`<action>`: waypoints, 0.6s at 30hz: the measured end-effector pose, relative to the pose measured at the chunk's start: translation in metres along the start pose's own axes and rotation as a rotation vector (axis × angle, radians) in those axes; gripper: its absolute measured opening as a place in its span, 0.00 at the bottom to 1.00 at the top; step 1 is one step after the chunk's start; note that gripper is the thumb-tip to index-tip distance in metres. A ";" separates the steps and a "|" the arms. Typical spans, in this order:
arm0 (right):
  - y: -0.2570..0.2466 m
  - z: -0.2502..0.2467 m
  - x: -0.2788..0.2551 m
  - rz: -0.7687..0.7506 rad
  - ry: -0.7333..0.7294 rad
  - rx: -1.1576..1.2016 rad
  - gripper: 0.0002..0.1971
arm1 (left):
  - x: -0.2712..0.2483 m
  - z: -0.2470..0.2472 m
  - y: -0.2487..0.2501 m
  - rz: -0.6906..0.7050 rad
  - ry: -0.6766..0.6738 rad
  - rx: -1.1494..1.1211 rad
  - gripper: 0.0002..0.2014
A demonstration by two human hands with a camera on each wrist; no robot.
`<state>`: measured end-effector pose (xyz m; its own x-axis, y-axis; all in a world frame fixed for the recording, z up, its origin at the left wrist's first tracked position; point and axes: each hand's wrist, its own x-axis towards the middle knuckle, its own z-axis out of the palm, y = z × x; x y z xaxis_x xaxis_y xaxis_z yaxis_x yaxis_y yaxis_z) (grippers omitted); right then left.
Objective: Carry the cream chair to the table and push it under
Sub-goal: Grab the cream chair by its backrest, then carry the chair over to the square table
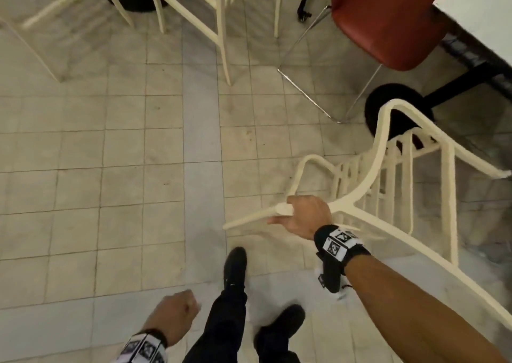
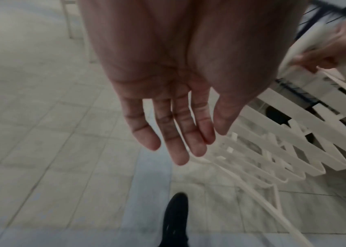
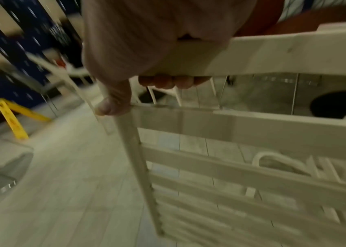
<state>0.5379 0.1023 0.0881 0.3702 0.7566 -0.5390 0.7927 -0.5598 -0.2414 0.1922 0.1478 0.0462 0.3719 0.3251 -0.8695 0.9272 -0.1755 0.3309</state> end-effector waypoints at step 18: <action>0.199 -0.048 -0.384 0.256 0.934 0.620 0.23 | 0.030 -0.010 0.317 0.654 0.096 0.683 0.11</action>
<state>0.5764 -0.2834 0.2853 0.9061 0.4067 0.1162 0.3633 -0.6076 -0.7063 0.4979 0.1108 0.1285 0.8380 0.0397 -0.5442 0.3185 -0.8455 0.4287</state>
